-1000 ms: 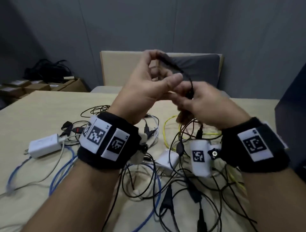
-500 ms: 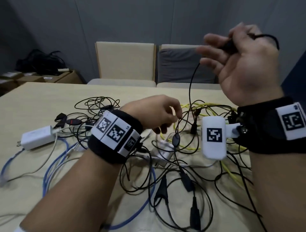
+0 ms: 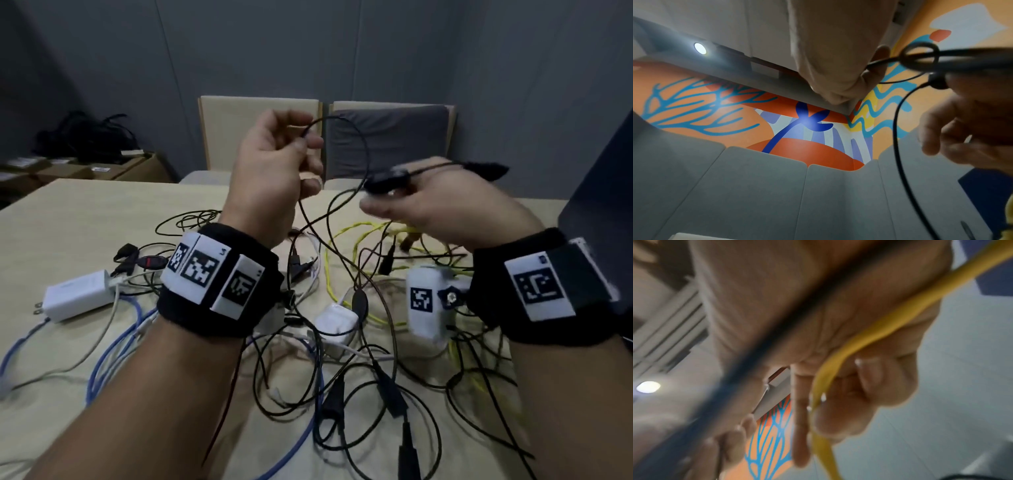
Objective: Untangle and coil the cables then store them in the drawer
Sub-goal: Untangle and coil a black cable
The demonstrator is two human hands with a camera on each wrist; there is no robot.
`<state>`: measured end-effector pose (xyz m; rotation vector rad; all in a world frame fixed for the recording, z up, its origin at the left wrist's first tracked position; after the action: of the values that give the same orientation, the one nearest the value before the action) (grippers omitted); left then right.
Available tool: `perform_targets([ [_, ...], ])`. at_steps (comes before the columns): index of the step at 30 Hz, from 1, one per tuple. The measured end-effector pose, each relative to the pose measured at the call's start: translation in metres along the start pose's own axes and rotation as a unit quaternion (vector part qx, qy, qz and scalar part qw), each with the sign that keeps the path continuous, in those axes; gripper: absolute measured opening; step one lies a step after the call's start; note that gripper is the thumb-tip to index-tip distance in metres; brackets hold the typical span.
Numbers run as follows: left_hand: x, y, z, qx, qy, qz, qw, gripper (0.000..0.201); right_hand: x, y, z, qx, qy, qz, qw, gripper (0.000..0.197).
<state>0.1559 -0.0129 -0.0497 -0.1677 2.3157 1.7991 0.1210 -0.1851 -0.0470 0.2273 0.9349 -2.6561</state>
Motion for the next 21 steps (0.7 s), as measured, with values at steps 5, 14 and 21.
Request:
perform_targets([
  [5, 0.008, 0.007, -0.013, 0.056, -0.061, -0.027, 0.996, 0.033, -0.002, -0.012, -0.005, 0.024, -0.035, 0.06, 0.997, 0.063],
  [14, 0.014, 0.003, -0.027, -0.059, -0.193, -0.046, 0.978, 0.033, -0.004, -0.019, -0.002, -0.437, 0.06, 0.1, 0.892, 0.008],
  [21, 0.031, -0.031, -0.034, -0.269, -0.306, 0.13, 0.904, 0.064, -0.006, 0.0, 0.034, -0.627, 0.196, 0.174, 0.733, 0.015],
])
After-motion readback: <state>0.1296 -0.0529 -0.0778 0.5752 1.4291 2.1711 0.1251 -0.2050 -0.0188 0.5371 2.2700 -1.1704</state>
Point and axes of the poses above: each hand's wrist, its own x-axis away from the middle knuckle, its own z-axis out of the back of the hand, y = z × x, the point moved 4 cm from there along -x, towards the middle knuckle, and after that the axes turned 9 degrees about z, right-handed, at the moved point
